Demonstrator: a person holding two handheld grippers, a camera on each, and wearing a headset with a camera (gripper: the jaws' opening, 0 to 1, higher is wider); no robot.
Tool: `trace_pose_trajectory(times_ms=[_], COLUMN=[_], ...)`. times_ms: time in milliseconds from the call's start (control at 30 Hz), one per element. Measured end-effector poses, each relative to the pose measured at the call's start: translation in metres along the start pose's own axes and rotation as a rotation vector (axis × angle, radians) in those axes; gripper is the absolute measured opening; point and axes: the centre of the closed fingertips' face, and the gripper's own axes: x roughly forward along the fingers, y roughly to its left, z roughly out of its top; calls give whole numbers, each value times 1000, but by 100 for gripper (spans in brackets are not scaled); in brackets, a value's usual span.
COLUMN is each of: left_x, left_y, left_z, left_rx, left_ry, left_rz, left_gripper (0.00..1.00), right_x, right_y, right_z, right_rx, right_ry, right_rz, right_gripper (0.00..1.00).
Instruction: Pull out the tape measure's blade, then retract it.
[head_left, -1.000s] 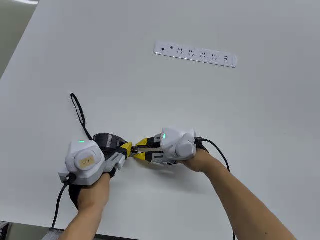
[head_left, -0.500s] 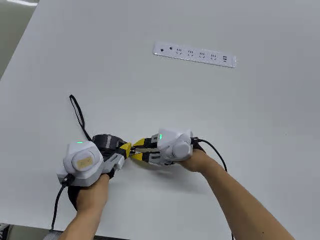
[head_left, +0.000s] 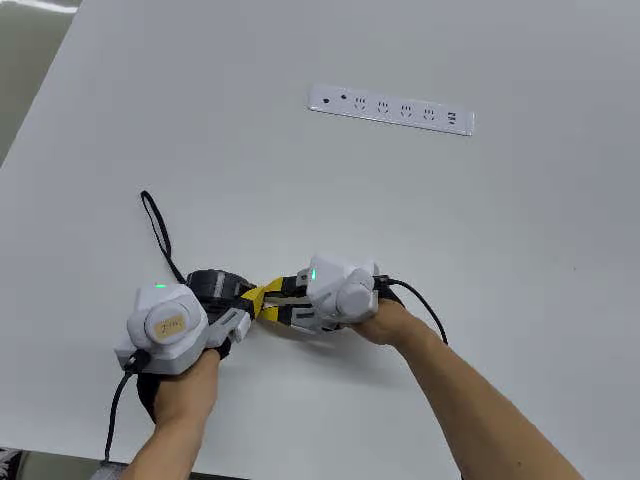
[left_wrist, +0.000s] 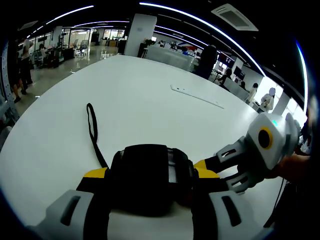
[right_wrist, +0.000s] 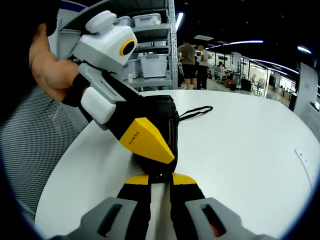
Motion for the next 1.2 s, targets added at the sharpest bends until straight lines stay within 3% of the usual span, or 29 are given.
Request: trace_pose_trajectory(times_ms=[800, 967, 1200], left_x=[3, 5, 5], left_y=[-2, -3, -4], left_z=[-2, -4, -5], left_rx=[-15, 29, 46], left_ry=[15, 41, 52], left_rz=[-21, -19, -24], left_gripper=[67, 68, 70], right_x=[1, -1, -4], right_y=[-2, -2, -5], right_z=[-2, -2, -3], right_rx=[31, 29, 29], right_ry=[8, 14, 23], right_rz=[-31, -37, -48], right_gripper=[15, 19, 24])
